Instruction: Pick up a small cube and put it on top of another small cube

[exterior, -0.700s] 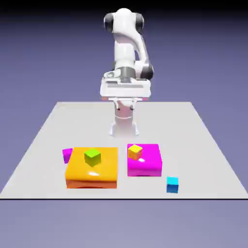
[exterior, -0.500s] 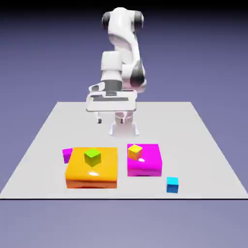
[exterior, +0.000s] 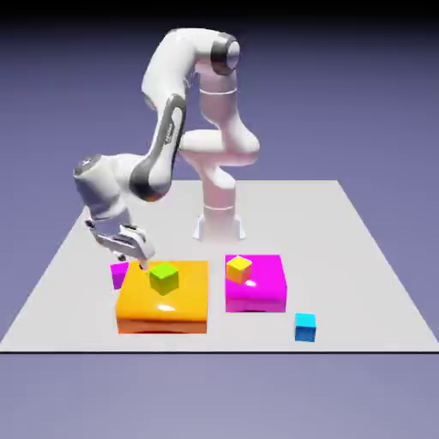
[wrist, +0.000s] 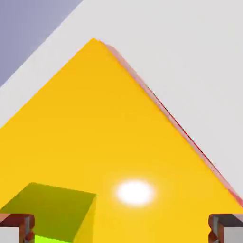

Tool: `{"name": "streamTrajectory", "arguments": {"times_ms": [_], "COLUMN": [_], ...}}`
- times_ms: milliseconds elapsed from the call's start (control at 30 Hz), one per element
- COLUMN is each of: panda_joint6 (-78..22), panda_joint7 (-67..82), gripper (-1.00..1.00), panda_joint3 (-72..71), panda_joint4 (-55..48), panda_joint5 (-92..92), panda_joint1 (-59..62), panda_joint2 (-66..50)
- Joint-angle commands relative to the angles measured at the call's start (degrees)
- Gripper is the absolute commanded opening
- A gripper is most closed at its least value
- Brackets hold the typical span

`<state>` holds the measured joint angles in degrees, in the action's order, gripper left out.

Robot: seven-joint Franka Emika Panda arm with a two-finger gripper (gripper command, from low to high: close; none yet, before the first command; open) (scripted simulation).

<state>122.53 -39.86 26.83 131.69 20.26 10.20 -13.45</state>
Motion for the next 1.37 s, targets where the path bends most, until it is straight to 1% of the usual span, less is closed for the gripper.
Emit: {"name": "streamTrajectory", "arguments": {"times_ms": [0, 333, 400, 500, 533, 567, 600, 700, 733, 1000, 1067, 1233, 1267, 1300, 1333], "panda_joint6": [-2.32, -25.5, -26.38, -18.91, -18.83, -18.83, -18.83, -26.3, -27.43, -40.93, -40.5, -31.13, -31.13, -31.13, -33.11], "panda_joint7": [0.12, 1.29, 1.33, 3.87, 3.9, 3.9, 3.9, 1.36, 1.59, -11.23, -11.6, -10.68, -10.68, -10.68, -10.87], "gripper": [0.0, 0.0, 0.0, 0.0, 0.0, -1.0, -1.0, -1.0, -1.0, -1.0, -1.0, -1.0, 1.0, 1.0, 1.0], "panda_joint3": [1.21, 13.29, 13.75, 10.6, 10.56, 10.56, 10.56, 13.71, 11.74, -3.34, -2.35, -3.09, -3.09, -3.09, -2.93], "panda_joint4": [-1.32, -14.52, -15.02, -9.84, -9.78, -9.78, -9.78, -14.96, -15.82, -25.09, -24.74, -14.96, -14.96, -14.96, -17.03], "panda_joint5": [0.91, 10.04, 10.38, 14.74, 14.79, 14.79, 14.79, 10.43, 9.66, -4.12, -3.9, -2.85, -2.85, -2.85, -3.07], "panda_joint1": [0.49, 5.4, 5.58, 4.99, 4.98, 4.98, 4.98, 5.57, 6.97, -5.75, -6.82, -8.29, -8.29, -8.29, -7.98], "panda_joint2": [-2.08, -22.84, -23.62, -27.08, -27.12, -27.12, -27.12, -23.66, -22.39, -7.41, -7.93, -7.57, -7.57, -7.57, -7.64]}}
